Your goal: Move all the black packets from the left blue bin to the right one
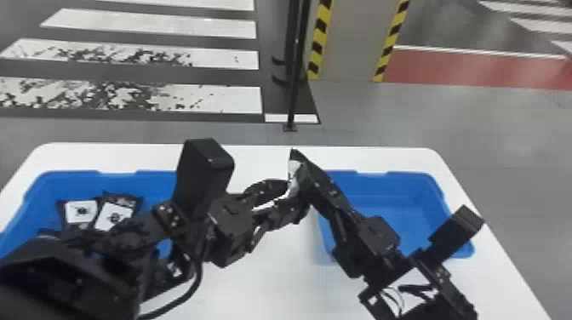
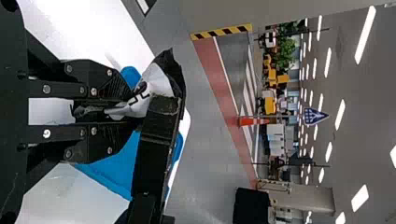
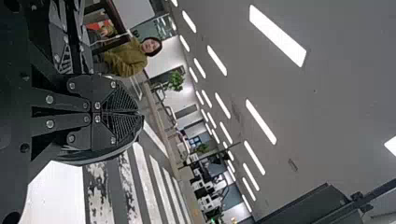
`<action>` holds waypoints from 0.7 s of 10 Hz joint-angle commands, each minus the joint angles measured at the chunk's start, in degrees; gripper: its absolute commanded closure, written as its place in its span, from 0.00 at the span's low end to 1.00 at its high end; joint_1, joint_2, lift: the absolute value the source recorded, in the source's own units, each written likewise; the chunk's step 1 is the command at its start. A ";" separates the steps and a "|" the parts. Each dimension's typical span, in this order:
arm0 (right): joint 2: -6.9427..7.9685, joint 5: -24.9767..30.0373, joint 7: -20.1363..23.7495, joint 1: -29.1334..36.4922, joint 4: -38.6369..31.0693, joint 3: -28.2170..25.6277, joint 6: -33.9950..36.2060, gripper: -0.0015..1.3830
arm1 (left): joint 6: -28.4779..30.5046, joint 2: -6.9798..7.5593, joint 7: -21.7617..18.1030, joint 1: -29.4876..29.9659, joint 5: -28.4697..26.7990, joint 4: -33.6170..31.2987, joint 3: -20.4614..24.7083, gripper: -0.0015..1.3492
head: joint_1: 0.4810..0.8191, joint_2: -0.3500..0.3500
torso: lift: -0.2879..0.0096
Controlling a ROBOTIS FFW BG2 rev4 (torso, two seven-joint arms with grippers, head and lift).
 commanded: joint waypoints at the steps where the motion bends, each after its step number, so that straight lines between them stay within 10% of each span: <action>1: 0.19 0.66 -0.52 -0.85 0.91 -2.12 -0.88 0.93 | 0.58 -0.52 0.08 1.92 0.21 0.04 2.82 0.08 | 0.63 0.30 | 0.50; 7: 0.98 9.23 -0.96 -9.00 18.49 -13.77 -2.14 0.93 | -0.40 -3.42 -0.09 14.15 0.33 -3.75 19.73 0.15 | 0.63 0.33 | 0.50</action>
